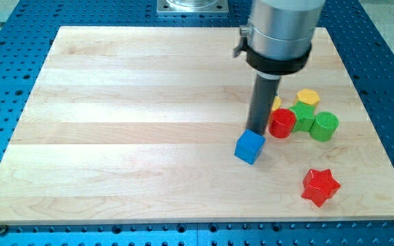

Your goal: Slide the green star to the bottom right of the blue triangle

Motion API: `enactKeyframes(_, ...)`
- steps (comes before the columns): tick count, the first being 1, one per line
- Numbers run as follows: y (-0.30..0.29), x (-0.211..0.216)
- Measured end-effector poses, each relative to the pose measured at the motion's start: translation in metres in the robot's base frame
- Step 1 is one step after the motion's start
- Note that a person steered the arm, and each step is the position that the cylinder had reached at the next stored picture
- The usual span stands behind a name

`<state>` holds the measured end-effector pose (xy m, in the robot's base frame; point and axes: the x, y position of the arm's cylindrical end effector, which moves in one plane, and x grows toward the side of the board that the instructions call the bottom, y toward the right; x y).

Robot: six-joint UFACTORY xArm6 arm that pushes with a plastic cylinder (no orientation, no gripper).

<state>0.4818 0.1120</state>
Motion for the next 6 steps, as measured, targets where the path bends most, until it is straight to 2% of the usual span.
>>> enactKeyframes(2, 0.041, 0.051)
enactKeyframes(3, 0.086, 0.037)
enactKeyframes(4, 0.092, -0.002)
enactKeyframes(5, 0.013, -0.034)
enactKeyframes(6, 0.053, -0.005)
